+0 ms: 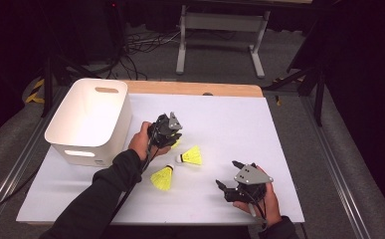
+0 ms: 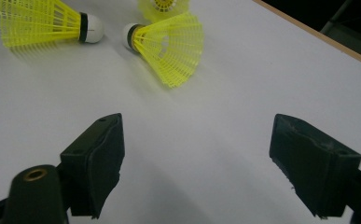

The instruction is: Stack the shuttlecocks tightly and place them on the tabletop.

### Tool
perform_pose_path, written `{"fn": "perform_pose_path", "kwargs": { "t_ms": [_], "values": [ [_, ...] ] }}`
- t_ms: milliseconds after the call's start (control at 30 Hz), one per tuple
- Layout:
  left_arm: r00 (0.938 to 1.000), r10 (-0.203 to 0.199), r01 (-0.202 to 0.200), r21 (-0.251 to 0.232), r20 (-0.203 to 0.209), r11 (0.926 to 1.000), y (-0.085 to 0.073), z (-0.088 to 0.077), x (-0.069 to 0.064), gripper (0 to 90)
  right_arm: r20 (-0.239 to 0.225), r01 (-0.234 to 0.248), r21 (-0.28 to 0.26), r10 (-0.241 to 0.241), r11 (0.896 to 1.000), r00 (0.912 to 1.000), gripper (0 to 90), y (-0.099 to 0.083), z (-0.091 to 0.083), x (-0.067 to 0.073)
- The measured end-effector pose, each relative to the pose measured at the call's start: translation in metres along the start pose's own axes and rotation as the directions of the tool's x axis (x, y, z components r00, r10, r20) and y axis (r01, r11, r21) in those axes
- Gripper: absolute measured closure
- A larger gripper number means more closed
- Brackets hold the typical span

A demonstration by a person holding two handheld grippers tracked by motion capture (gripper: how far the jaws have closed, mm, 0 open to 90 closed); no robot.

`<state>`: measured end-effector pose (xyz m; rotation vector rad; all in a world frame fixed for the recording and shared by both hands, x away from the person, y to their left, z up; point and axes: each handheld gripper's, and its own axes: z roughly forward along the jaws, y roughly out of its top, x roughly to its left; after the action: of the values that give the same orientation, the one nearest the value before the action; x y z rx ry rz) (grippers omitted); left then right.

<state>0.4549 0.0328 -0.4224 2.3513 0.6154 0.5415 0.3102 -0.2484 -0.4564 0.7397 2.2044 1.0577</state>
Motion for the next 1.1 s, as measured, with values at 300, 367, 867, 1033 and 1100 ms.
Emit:
{"fn": "perform_pose_path", "kwargs": {
  "t_ms": [300, 367, 867, 1033, 1100],
  "values": [
    [0.9994, 0.006, -0.007, -0.036, -0.036, 0.9993, 0.007, -0.004, 0.006, 63.3, -0.006, -0.013, 0.002, 0.013, 1.000, 0.9999, 19.0, -0.001, 0.000, -0.002],
    [0.9995, 0.013, -0.013, -0.009, -0.031, 0.9999, 0.009, 0.001, 0.009, 57.9, -0.008, -0.018, 0.003, 0.018, 1.000, 0.9998, 19.0, -0.002, 0.000, -0.002],
    [0.9990, 0.022, -0.017, 0.118, -0.040, 0.9928, 0.012, 0.026, 0.020, 86.7, -0.008, -0.016, 0.008, 0.016, 1.000, 0.9998, 19.0, -0.002, 0.000, -0.002],
    [0.9983, -0.002, 0.010, 0.139, -0.058, 0.9902, 0.012, 0.015, 0.025, 89.2, -0.012, -0.013, 0.011, 0.013, 1.000, 0.9998, 19.0, -0.003, 0.001, -0.002],
    [0.9982, -0.009, 0.018, 0.154, -0.059, 0.9879, 0.010, 0.011, 0.028, 89.3, -0.013, -0.014, 0.012, 0.014, 1.000, 0.9998, 19.0, -0.003, 0.001, -0.002]
  ]
}}
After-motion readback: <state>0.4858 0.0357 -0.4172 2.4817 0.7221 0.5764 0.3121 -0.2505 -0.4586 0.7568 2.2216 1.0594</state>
